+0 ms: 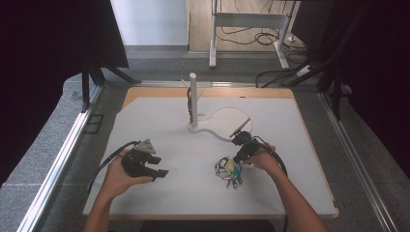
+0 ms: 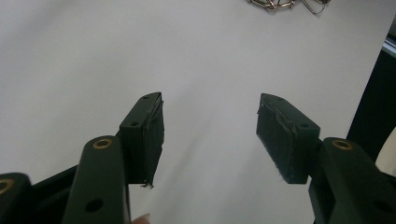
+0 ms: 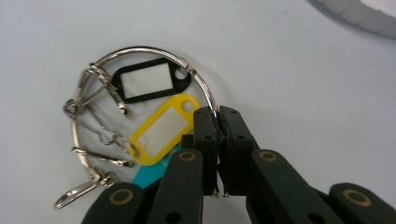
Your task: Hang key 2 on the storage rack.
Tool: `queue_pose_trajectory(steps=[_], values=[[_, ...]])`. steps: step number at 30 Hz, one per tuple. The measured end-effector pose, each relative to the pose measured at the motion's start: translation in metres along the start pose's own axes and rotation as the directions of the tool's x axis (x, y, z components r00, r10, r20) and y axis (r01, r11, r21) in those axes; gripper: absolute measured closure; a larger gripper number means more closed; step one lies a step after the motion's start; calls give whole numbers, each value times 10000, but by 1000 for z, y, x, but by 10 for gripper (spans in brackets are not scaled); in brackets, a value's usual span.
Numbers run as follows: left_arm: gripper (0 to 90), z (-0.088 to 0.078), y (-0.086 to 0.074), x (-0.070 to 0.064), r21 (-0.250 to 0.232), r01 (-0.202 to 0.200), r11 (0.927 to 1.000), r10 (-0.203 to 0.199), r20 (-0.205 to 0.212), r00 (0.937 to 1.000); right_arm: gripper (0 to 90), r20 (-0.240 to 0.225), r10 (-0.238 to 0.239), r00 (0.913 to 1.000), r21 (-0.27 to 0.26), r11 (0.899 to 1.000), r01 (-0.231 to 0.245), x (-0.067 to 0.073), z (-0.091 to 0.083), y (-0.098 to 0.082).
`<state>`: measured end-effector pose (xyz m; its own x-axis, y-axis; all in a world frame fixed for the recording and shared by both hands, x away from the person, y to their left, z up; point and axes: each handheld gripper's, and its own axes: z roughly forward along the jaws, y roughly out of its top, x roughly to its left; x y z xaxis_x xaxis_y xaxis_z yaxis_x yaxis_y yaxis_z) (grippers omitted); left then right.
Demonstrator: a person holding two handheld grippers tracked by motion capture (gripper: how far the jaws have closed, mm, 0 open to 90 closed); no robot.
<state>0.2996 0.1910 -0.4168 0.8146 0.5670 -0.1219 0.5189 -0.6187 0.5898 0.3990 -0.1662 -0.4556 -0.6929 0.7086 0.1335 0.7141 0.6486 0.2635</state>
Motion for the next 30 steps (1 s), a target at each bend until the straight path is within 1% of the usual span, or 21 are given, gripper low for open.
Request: queue_pose_trajectory(steps=[3, 7, 9, 12, 13, 16, 22, 24, 26, 28, 30], values=[[423, 0, 0, 0, 2, 7, 10000, -7, 2, 10000, 866, -360, 149, 9992, -195, 9997, -156, -3, -6, -2], [422, 1, 0, 0, 29, 6, 10000, -6, 14, 10000, 868, -728, 187, 9972, -419, 9989, -218, -7, -17, -4], [423, 2, -1, 1, -58, 182, 9998, -181, 124, 9998, 870, -850, 194, 9962, -542, 9982, -241, -8, -23, -4], [424, 2, -3, 5, -28, 425, 9991, -425, 32, 9991, 871, -881, 194, 9959, -732, 9970, -259, -9, -32, -4], [425, 1, -4, 6, -5, 433, 9991, -433, 48, 9990, 872, -906, 189, 9957, -799, 9965, -261, -9, -35, -4], [425, 0, -4, 5, -160, 571, 9982, -570, 55, 9984, 873, -922, 166, 9956, -966, 9950, -255, -11, -45, -5], [426, 0, -4, 5, -81, 503, 9987, -503, 73, 9987, 877, -886, 105, 9960, -1279, 9915, -218, -11, -61, -4], [425, 0, -4, 6, -42, 441, 9990, -440, 70, 9990, 878, -826, 117, 9965, -1497, 9884, -240, -11, -70, -3], [425, 1, -4, 5, -71, 493, 9988, -493, 68, 9988, 878, -832, 126, 9965, -1564, 9874, -255, -11, -73, -3], [425, 1, -4, 5, -55, 505, 9987, -504, 71, 9987, 878, -827, 144, 9965, -1765, 9839, -289, -13, -79, -3], [425, 2, -4, 6, 35, 422, 9991, -422, 73, 9991, 878, -818, 199, 9964, -1915, 9809, -353, -14, -85, -2]])
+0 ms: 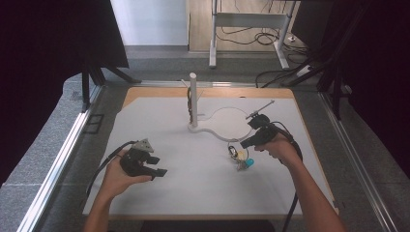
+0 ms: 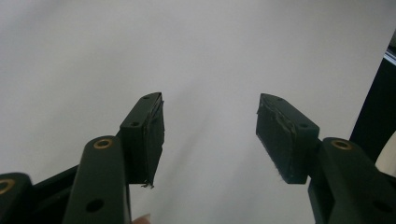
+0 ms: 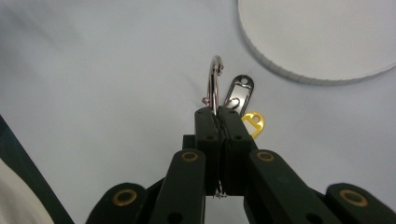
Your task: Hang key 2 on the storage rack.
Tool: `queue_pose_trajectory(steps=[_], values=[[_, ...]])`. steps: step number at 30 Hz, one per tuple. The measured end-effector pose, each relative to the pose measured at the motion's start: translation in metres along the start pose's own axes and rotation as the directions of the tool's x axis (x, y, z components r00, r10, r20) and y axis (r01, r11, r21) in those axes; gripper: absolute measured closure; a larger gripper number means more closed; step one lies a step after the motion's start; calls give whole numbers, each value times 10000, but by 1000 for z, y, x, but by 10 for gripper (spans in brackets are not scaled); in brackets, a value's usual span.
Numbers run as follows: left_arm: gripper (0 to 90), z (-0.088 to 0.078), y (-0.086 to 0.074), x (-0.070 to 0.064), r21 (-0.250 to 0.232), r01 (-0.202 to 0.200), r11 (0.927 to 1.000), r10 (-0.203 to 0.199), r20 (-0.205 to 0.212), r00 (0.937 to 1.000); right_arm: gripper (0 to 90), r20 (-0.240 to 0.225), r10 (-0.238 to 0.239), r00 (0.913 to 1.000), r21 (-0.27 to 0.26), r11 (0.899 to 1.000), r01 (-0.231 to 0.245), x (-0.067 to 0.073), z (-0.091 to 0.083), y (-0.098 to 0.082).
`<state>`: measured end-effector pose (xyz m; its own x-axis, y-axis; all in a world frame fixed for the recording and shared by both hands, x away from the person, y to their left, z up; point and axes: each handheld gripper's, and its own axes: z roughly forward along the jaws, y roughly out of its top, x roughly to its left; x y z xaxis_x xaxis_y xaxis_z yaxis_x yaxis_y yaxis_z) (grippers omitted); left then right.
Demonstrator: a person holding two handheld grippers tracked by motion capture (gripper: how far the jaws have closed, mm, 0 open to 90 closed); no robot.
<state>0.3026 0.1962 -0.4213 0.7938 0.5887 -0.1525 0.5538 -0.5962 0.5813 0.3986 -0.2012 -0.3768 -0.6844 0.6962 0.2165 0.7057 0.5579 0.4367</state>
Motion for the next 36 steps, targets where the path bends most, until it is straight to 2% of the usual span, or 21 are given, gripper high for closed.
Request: queue_pose_trajectory(steps=[9, 19, 22, 36], values=[[426, 2, 0, -1, -6, 33, 10000, -33, 3, 10000, 878, 58, -65, 10000, -430, 9991, 67, 0, -18, 9], [426, 3, 0, -1, -44, 167, 9999, -167, 35, 9999, 878, 141, -140, 9998, -748, 9971, 150, 3, -35, 28], [426, 2, -1, 0, -1, 63, 10000, -63, 37, 10000, 878, 151, -160, 9998, -854, 9962, 172, 4, -39, 34], [425, 0, -2, 0, -147, 170, 9997, -169, 44, 9998, 878, 131, -251, 9996, -982, 9948, 262, 6, -44, 58]])
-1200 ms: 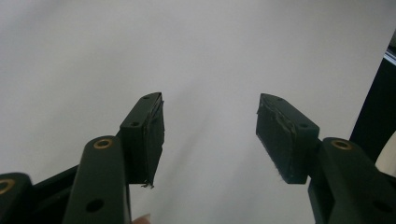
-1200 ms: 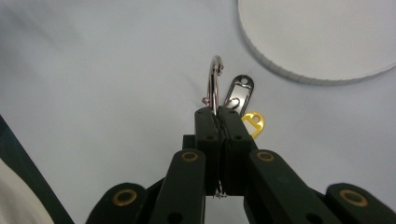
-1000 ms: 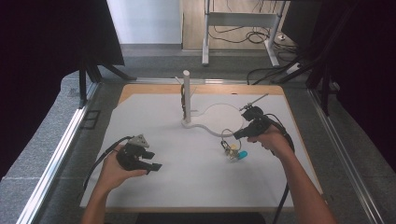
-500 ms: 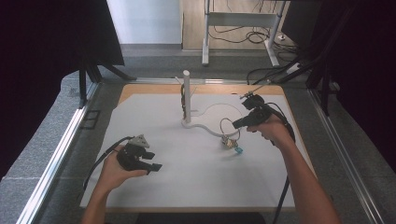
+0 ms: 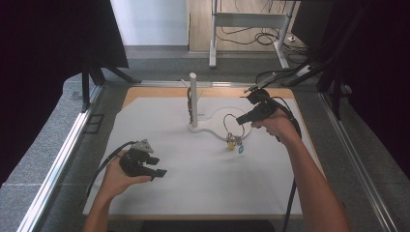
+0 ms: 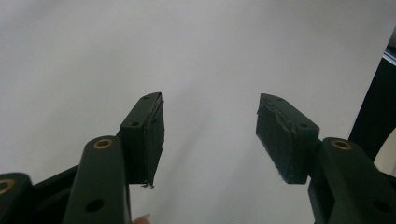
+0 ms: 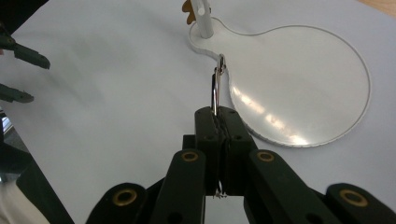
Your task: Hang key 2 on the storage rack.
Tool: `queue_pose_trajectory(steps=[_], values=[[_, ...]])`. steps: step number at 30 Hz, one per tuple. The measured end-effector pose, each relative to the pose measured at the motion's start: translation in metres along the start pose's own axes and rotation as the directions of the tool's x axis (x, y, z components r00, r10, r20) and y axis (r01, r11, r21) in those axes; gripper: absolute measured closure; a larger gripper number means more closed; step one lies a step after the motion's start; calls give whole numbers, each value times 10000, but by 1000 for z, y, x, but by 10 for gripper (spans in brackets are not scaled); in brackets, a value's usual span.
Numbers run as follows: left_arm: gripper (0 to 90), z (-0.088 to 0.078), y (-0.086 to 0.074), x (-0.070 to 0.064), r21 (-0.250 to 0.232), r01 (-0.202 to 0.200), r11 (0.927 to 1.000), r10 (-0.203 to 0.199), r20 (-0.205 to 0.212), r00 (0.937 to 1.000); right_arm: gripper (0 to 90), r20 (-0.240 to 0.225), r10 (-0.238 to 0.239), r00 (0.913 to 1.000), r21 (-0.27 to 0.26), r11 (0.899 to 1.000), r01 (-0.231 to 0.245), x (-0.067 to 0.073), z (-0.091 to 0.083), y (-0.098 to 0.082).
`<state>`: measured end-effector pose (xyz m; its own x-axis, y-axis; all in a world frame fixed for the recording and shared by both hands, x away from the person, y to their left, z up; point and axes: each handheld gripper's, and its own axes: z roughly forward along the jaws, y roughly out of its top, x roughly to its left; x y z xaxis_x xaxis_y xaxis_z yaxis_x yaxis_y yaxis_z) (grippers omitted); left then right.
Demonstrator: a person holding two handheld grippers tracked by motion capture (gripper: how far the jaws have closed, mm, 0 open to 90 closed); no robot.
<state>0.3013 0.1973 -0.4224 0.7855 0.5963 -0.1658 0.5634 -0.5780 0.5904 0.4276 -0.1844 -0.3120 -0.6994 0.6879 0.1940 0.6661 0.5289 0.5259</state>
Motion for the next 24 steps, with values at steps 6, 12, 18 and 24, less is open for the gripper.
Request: queue_pose_trajectory(steps=[6, 12, 18, 24], values=[[425, 0, 0, 0, 11, 34, 10000, -34, 5, 10000, 879, 21, -8, 10000, -116, 9999, 8, 0, -5, 9], [425, -1, 0, 0, -14, 53, 10000, -53, -13, 10000, 879, 68, -47, 10000, -205, 9998, 48, 1, -11, 19], [426, -2, 0, 0, 23, -37, 10000, 37, -23, 10000, 879, 66, -22, 10000, -279, 9996, 24, 0, -15, 30], [425, -3, 0, 1, 50, -70, 10000, 70, -23, 10000, 879, 40, 66, 10000, -319, 9995, -64, -1, -17, 37]])
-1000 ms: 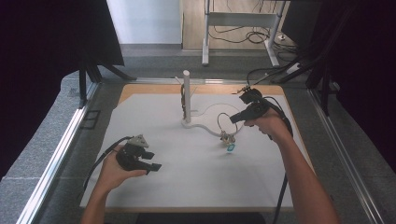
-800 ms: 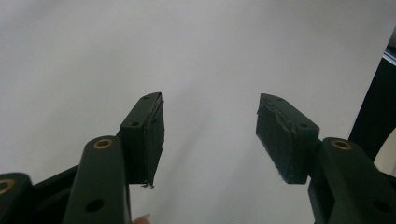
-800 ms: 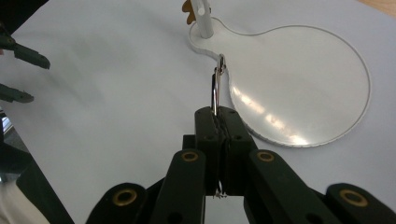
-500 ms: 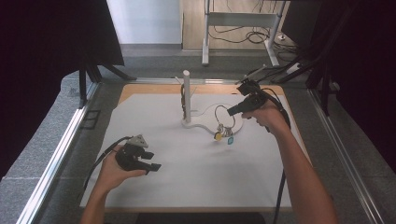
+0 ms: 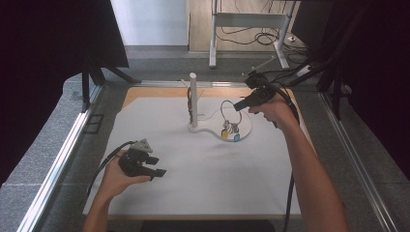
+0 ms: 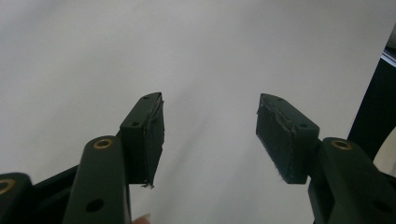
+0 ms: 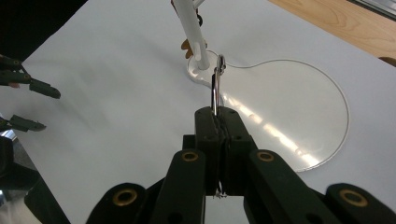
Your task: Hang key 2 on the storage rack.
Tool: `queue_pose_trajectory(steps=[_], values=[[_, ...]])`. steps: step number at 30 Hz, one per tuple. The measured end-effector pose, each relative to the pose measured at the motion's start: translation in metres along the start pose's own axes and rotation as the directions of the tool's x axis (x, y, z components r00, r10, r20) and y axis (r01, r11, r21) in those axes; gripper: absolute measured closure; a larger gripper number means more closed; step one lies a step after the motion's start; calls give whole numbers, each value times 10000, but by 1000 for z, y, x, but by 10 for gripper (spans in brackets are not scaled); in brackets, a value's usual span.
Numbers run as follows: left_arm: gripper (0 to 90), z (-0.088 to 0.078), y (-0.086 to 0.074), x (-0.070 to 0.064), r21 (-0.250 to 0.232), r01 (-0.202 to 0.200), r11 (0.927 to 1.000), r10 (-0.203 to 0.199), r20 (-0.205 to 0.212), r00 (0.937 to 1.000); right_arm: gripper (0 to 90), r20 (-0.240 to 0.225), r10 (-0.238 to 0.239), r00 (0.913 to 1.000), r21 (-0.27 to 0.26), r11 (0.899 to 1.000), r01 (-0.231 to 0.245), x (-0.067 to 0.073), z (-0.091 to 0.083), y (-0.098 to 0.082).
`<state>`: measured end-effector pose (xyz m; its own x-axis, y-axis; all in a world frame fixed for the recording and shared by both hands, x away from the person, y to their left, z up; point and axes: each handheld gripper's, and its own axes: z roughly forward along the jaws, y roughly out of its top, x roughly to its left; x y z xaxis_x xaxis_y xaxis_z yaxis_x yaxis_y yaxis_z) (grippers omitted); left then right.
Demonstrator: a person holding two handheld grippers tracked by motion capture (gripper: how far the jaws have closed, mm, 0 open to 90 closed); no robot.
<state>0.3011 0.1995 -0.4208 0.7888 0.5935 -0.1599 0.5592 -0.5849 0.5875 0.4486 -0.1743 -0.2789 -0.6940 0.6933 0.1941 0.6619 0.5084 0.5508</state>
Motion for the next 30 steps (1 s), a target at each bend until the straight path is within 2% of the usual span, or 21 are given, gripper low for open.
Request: queue_pose_trajectory(steps=[13, 30], values=[[426, -1, 0, 1, -42, 9, 10000, -9, 20, 10000, 880, 56, 211, 9998, -225, 9995, -210, -7, -1, 10], [425, -3, -1, 1, -72, 9, 10000, -9, 21, 10000, 880, 110, 334, 9994, -349, 9988, -330, -14, 7, 28]])
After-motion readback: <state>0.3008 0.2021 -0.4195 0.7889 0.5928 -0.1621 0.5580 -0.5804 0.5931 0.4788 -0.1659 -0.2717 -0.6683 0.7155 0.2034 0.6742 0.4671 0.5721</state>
